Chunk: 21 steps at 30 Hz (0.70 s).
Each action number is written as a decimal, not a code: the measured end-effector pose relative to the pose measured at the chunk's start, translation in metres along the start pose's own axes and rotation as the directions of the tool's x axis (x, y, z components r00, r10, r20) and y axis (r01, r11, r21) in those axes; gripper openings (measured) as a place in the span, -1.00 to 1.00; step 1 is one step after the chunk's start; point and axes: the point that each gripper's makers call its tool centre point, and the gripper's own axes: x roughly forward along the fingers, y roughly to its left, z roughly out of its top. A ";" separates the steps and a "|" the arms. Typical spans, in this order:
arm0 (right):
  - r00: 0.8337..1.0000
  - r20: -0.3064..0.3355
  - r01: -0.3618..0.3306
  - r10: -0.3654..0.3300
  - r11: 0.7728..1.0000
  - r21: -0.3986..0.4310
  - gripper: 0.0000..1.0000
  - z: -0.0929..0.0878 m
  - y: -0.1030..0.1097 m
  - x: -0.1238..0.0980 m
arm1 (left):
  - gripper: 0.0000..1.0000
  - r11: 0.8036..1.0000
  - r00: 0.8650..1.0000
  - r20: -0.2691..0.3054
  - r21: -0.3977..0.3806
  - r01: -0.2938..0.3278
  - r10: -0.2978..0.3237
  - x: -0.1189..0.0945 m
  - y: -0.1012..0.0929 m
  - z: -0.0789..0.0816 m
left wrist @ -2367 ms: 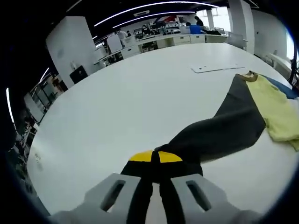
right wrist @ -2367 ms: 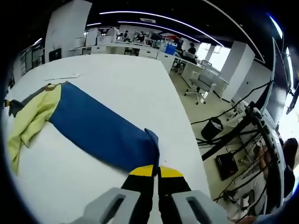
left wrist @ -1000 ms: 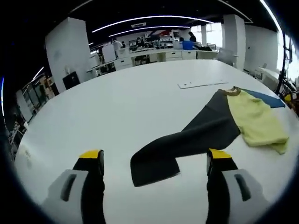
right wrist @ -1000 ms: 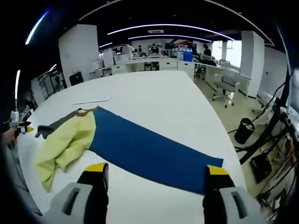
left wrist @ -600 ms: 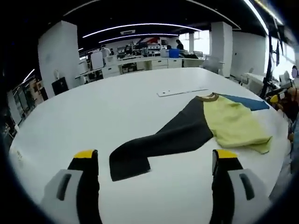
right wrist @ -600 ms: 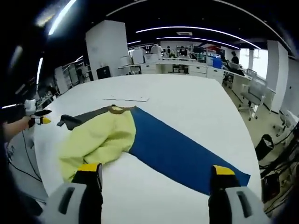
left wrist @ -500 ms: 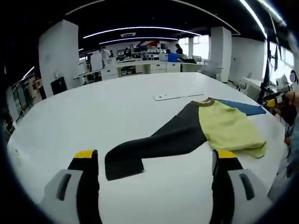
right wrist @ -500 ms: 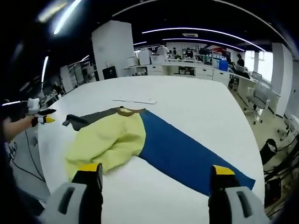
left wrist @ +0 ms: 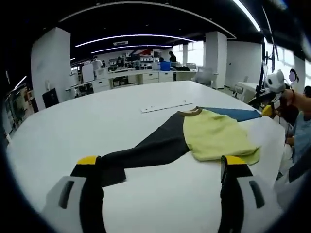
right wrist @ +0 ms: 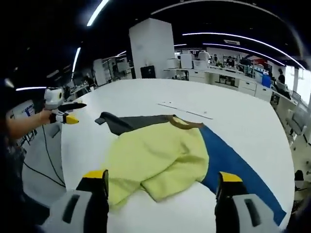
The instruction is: Fold the garment on the visible template until the final outline fits inside the template.
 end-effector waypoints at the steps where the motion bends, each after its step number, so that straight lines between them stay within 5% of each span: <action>1: 1.000 -0.007 -0.020 0.020 1.000 -0.010 0.82 -0.001 0.007 0.003 | 0.98 1.000 1.000 -0.012 -0.001 0.010 -0.010 -0.001 -0.004 -0.003; 12: 0.985 -0.076 -0.163 0.153 0.975 -0.153 0.60 -0.016 0.078 0.031 | 0.98 0.998 0.998 -0.024 0.027 0.064 -0.064 -0.007 -0.034 -0.013; 21: 0.975 -0.111 -0.215 0.193 0.945 -0.246 0.09 -0.028 0.110 0.046 | 0.98 0.995 0.996 -0.036 0.041 0.086 -0.084 -0.013 -0.052 -0.019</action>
